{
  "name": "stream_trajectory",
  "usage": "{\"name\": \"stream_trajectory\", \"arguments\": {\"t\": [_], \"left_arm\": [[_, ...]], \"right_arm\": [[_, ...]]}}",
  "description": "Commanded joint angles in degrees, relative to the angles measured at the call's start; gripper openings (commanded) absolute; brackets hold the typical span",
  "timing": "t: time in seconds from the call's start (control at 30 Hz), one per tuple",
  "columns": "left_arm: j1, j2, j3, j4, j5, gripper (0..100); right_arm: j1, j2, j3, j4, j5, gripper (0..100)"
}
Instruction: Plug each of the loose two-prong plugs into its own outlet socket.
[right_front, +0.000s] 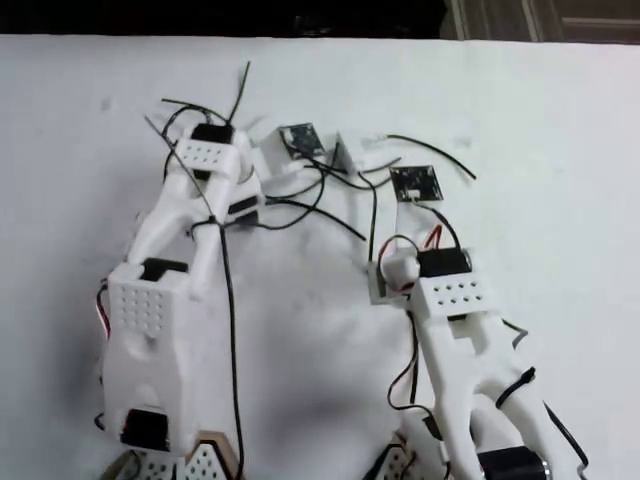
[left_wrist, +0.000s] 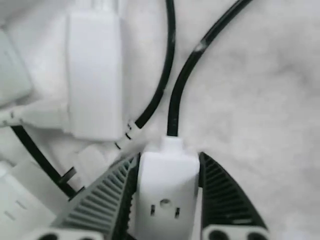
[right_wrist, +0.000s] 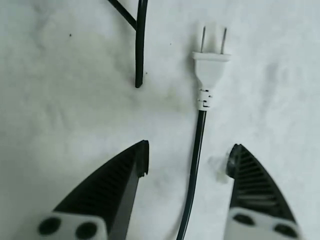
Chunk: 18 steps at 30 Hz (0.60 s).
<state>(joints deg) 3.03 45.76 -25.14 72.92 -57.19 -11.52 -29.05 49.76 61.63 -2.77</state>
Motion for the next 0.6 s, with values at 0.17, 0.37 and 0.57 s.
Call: {"name": "stream_trajectory", "arguments": {"t": [0.17,0.37,0.57], "left_arm": [[0.04,-8.75,-0.97,10.11,-0.26,2],[1.01,-23.60,9.05,12.31,5.36,2],[3.12,-42.33,24.09,8.70,16.62,2]], "right_arm": [[0.57,-1.63,-0.26,-0.75,0.00,24.8],[0.57,-1.71,-0.26,-0.66,0.00,24.8],[0.57,-1.71,-0.26,-0.66,0.00,24.8]]}}
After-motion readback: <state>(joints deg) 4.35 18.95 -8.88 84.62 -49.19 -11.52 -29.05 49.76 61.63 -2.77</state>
